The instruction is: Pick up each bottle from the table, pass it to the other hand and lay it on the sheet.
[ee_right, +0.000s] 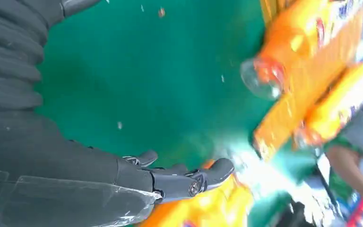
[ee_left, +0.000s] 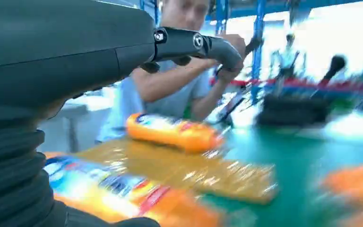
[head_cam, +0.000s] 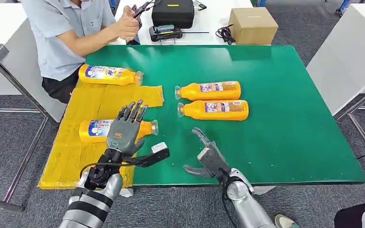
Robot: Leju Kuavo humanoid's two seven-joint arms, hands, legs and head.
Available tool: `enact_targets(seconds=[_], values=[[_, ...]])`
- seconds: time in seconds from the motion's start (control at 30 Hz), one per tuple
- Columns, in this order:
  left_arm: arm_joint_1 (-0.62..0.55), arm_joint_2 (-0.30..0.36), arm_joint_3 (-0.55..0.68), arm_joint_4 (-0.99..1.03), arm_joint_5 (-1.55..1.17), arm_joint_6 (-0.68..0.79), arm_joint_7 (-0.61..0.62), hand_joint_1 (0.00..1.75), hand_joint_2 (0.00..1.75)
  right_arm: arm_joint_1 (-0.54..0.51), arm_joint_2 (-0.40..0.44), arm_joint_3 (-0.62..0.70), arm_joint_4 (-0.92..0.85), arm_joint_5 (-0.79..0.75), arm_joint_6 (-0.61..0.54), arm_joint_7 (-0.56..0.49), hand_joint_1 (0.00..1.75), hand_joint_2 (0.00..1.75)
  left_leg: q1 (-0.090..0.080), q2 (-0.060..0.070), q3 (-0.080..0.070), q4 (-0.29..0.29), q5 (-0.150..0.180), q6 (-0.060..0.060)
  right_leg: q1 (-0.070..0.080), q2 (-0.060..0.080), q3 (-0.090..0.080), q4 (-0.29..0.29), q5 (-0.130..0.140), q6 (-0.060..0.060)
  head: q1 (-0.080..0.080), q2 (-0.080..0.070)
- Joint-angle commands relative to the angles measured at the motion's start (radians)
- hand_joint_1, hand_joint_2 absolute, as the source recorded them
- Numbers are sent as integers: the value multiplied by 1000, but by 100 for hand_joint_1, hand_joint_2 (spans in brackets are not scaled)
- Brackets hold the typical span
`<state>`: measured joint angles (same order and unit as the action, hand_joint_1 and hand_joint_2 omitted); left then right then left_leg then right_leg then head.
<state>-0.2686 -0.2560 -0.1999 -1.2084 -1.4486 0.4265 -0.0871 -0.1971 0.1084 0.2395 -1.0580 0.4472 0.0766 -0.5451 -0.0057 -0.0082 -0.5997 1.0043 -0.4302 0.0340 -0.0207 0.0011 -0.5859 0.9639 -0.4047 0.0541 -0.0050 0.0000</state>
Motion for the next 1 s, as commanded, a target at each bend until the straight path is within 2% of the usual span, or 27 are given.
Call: enact_targets(seconds=[0.03, 0.1, 0.27, 0.3, 0.33, 0.37, 0.43, 0.67, 0.7, 0.73, 1.0], values=[[180, -46, 17, -407, 456, -51, -187, 0, 175, 132, 7, -21, -486, 457, -310, 63, 0, 0, 1, 2, 1, 2, -3, -2, 1, 1, 0, 2, -3, -3, 0, 0], [189, -59, 41, -418, 548, -86, -199, 0, 175, 144, -9, -26, -531, 543, -351, 82, 0, 0, 1, 0, -1, 2, -3, -2, 1, -1, -2, 2, -2, -2, 0, 0], [226, -82, 100, -441, 699, -123, -234, 0, 175, 149, 0, -91, -554, 579, -349, 129, 0, 0, 1, 1, 0, 1, -2, -2, 1, 0, -1, 1, -2, -2, 0, 0], [245, -93, 108, -450, 802, -162, -238, 0, 175, 151, 0, -111, -544, 595, -342, 141, 0, 0, 1, 1, 0, 0, -2, -2, 1, 0, -1, 0, -1, -2, 0, 0], [269, -93, 102, -453, 866, -197, -229, 0, 175, 151, -11, -130, -519, 673, -347, 180, 0, 0, 1, 1, 1, 1, -3, -2, 2, 0, 0, 1, -2, -3, 0, 0], [280, -93, 97, -452, 868, -196, -231, 0, 175, 150, -16, -140, -503, 673, -351, 176, 0, 0, 1, 1, 1, 0, -2, -2, 1, 0, 0, -1, -1, -2, 0, 0], [336, -93, 74, -473, 936, -215, -249, 0, 175, 162, -52, -170, -446, 780, -365, 229, 0, 0, 1, 1, 3, -1, -2, -2, 1, 0, 3, -2, -2, -2, 0, 0], [378, -93, 43, -512, 988, -260, -262, 0, 175, 119, -122, -199, -324, 821, -365, 233, 0, 0, 1, 1, -1, -1, -1, -1, 1, 0, -1, -2, 0, -1, 0, 0], [379, -93, 38, -517, 1005, -265, -255, 0, 175, 109, -123, -199, -304, 793, -322, 229, 0, 0, 1, 1, 2, 0, -2, -2, 2, 0, 2, -2, -1, -2, 0, 0], [382, -93, 39, -521, 1020, -266, -249, 0, 175, 103, -129, -192, -295, 791, -296, 237, 0, 175, 1, 0, 0, -1, -1, -1, 1, 0, 0, -2, -1, -2, 0, 0], [372, -93, 57, -503, 1054, -258, -210, 0, 175, 72, -182, -114, -230, 876, -239, 314, 0, 175, 2, 3, 3, -1, -3, -2, 2, 2, 2, -2, -1, -3, 0, 0]])
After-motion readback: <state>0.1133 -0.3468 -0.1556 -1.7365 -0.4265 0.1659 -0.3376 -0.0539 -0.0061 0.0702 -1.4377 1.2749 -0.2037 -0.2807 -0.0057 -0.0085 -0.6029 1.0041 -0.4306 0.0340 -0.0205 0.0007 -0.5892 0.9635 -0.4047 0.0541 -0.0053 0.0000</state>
